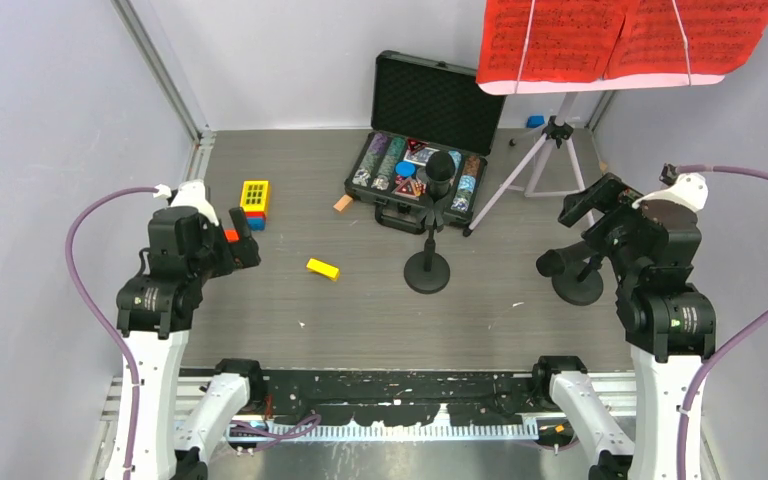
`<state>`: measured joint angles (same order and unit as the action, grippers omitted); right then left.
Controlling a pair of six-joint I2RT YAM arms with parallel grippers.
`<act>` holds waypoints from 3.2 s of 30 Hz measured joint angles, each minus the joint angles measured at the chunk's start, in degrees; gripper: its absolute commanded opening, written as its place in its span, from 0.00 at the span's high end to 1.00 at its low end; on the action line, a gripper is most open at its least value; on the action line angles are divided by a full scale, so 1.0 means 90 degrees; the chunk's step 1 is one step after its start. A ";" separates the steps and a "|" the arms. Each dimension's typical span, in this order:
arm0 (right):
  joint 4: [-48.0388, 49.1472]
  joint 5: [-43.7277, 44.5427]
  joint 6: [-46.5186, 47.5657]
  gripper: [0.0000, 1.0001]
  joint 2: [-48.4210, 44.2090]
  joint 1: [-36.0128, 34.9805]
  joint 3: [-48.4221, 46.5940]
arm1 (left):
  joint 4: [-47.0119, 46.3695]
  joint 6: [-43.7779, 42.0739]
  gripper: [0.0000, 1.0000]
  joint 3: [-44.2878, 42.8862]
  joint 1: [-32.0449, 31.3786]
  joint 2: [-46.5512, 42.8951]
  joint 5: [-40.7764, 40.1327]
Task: Pack up the instrument practice props
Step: Move the microphone stand with the microphone to the center of the board.
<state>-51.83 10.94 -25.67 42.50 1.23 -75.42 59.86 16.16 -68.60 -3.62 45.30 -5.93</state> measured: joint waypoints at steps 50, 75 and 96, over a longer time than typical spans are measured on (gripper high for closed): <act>0.0080 -0.1916 -0.0219 0.02 0.0318 -0.0126 -0.0583 | -0.5909 0.0721 0.02 0.3249 -0.5255 0.0797 -0.0471; -0.0066 -0.2045 -0.0355 0.02 -0.0002 -0.0126 -0.0367 | -1.2410 -0.1217 0.12 0.3121 -0.6513 0.5404 -0.1868; -0.0083 -0.2089 -0.0352 0.01 -0.0012 -0.0308 -0.0367 | -1.4989 -0.1549 0.32 0.3174 -0.6513 0.6832 -0.2421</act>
<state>-52.58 -7.86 -28.84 42.39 -1.54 -78.72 -75.05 2.22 -40.03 -62.24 106.78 -27.73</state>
